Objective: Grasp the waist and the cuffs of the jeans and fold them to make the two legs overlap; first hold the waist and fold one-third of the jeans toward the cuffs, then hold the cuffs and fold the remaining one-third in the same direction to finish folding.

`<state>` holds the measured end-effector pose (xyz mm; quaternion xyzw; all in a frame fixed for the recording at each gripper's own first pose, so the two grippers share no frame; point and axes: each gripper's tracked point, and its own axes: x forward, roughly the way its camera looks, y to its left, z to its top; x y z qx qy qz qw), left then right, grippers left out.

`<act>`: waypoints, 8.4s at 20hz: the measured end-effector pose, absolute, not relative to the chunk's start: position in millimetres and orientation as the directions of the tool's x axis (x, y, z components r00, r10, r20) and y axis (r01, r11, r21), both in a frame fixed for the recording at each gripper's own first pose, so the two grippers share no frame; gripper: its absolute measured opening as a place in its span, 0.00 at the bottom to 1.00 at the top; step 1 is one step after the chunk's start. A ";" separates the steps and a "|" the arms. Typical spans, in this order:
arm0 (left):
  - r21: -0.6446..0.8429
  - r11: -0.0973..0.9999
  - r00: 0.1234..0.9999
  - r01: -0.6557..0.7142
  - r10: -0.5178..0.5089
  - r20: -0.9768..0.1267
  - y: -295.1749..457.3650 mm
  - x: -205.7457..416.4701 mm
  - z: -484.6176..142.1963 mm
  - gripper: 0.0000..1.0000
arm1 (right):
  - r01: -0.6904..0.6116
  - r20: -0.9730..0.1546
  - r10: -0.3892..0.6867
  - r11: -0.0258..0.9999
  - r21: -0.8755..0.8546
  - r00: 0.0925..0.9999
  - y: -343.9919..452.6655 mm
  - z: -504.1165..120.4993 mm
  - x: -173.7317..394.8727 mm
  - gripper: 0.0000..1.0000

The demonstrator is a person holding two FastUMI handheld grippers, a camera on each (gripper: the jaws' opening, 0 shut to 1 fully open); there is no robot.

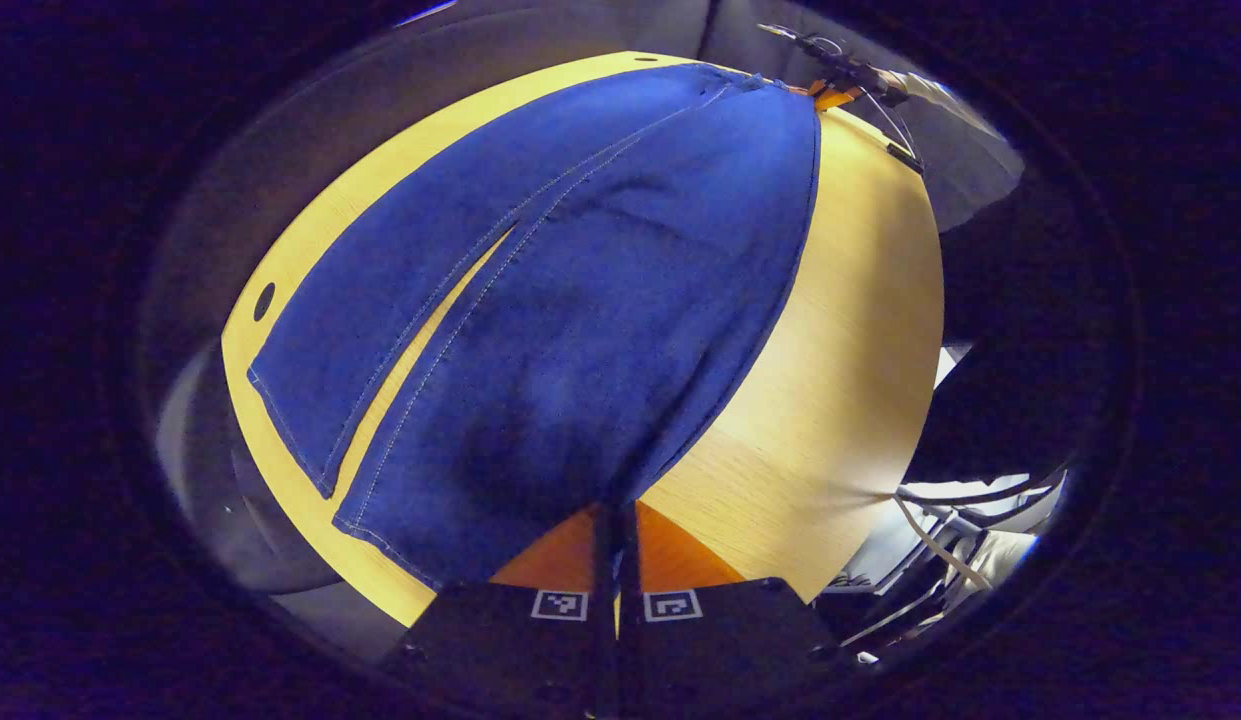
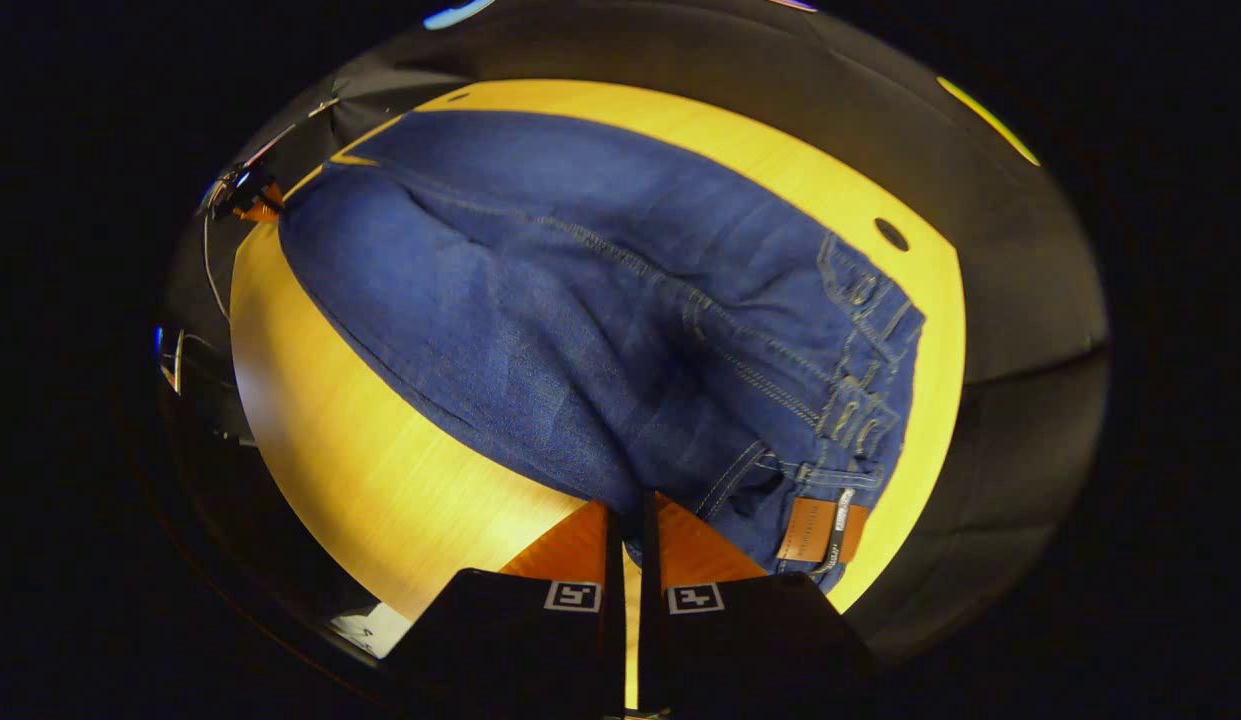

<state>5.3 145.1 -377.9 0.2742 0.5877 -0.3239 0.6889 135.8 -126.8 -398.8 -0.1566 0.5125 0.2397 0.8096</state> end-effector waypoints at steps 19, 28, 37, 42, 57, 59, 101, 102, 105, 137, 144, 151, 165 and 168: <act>0.460 0.836 0.493 0.299 0.278 -0.825 253.4 305.2 -366.0 0.06 | -0.225 -0.776 -0.037 0.947 -0.228 0.630 -112.0 -406.9 397.3 0.10; 0.336 0.929 0.750 0.155 0.111 -0.652 196.4 298.6 -274.6 0.24 | -0.208 -0.678 0.124 0.977 -0.045 0.725 -94.6 -335.7 392.6 0.98; 0.071 0.973 0.875 0.221 -0.166 -0.455 33.0 227.5 -203.3 0.95 | 0.341 -0.676 -0.047 0.888 0.309 0.735 -234.2 -308.1 307.8 1.00; 0.064 0.961 0.830 0.269 -0.198 -0.521 -0.4 199.7 -224.2 0.95 | 0.609 -0.728 -0.067 0.604 0.514 0.682 -268.2 -396.7 297.2 0.98; 0.085 0.972 0.798 0.219 -0.128 -0.589 -9.2 196.3 -230.1 0.96 | 0.674 -0.686 -0.127 0.381 0.633 0.717 -278.5 -439.1 343.1 0.30; 0.087 0.974 0.797 0.208 -0.118 -0.593 -5.9 193.7 -230.4 0.96 | 0.657 -0.672 -0.139 0.427 0.622 0.727 -275.0 -428.5 345.3 0.13; -0.195 0.862 0.515 -0.467 0.087 -0.853 244.4 213.0 -333.5 0.95 | -0.412 -0.528 0.614 0.787 0.458 0.587 161.1 -241.5 304.9 0.77; -0.178 0.861 0.477 -0.476 0.082 -0.875 253.4 217.7 -349.1 0.95 | -0.405 -0.547 0.604 0.796 0.450 0.580 148.2 -250.7 299.1 0.77; -0.043 0.854 0.329 -0.519 0.152 -0.932 278.3 211.3 -391.4 0.94 | -0.386 -0.604 0.575 0.818 0.426 0.552 113.9 -274.2 281.3 0.77; -0.495 0.847 0.611 0.192 -0.498 -0.615 -99.5 338.5 -172.3 0.06 | -0.299 -0.583 0.532 0.841 0.452 0.614 54.3 -252.5 268.3 0.77; -0.478 0.819 0.395 0.317 -0.572 -0.719 -284.3 357.0 -291.5 0.06 | -0.278 -0.579 0.481 0.870 0.407 0.659 6.1 -253.3 259.8 0.77; -0.369 0.870 0.311 0.328 -0.468 -0.827 -327.4 334.8 -375.3 0.61 | -0.265 -0.563 0.473 0.871 0.413 0.678 -29.9 -255.4 272.1 0.77; 0.066 0.952 0.900 0.298 -0.257 -0.353 -242.0 159.3 -119.1 0.95 | -0.303 -0.192 0.348 0.925 0.227 0.918 -24.0 -40.8 178.3 0.85; 0.031 0.969 0.940 0.247 -0.232 -0.249 -227.2 105.8 -87.4 0.95 | -0.353 -0.117 0.375 0.919 0.174 0.919 -2.8 1.8 131.4 0.95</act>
